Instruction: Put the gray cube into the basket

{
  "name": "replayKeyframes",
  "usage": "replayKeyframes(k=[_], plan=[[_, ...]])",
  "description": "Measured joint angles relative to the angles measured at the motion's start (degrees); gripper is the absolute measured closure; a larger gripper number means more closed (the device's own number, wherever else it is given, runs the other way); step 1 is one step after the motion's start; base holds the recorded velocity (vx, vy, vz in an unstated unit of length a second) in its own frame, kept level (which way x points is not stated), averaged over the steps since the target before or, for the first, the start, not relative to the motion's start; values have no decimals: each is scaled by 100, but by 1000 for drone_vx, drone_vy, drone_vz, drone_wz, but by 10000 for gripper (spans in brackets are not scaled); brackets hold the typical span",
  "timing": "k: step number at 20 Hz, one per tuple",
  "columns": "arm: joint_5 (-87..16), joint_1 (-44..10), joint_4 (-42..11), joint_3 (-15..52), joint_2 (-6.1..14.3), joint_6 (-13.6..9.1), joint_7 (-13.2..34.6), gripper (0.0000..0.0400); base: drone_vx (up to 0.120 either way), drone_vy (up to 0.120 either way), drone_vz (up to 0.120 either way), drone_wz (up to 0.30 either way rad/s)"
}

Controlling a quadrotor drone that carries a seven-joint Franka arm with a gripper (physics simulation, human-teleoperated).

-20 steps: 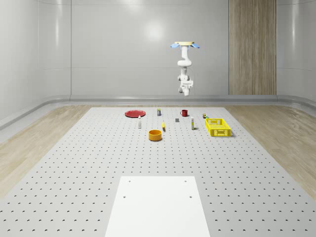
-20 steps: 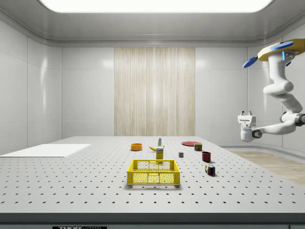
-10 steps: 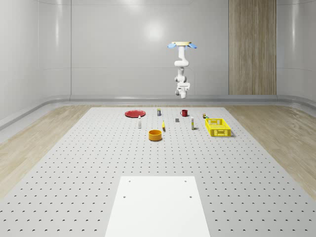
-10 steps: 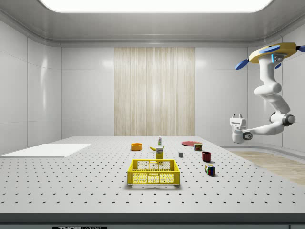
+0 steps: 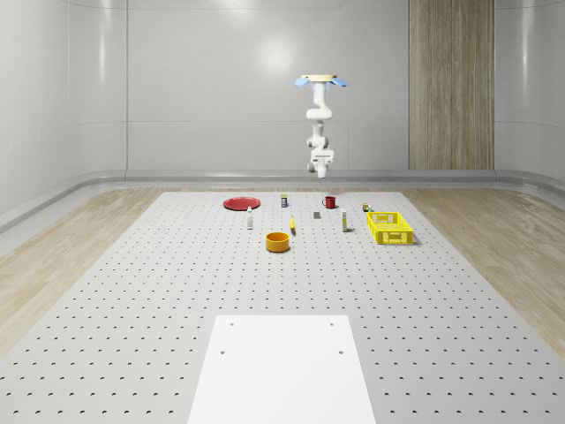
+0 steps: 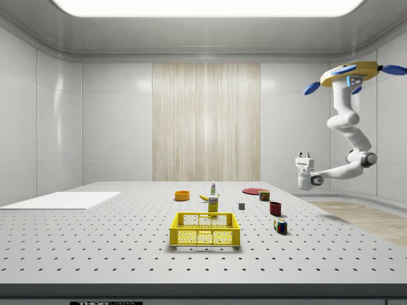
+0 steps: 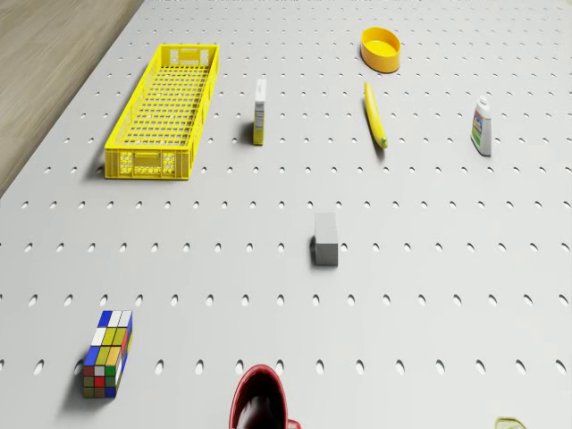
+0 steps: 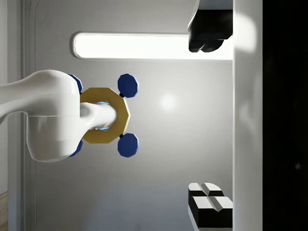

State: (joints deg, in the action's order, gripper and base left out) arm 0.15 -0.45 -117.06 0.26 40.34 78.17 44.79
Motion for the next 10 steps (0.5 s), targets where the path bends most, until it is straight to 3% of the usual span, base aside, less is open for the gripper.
replayKeyframes(k=[10], plan=[[-8,-7,-23,10,27,40,-1,0,120,-120,0,0]])
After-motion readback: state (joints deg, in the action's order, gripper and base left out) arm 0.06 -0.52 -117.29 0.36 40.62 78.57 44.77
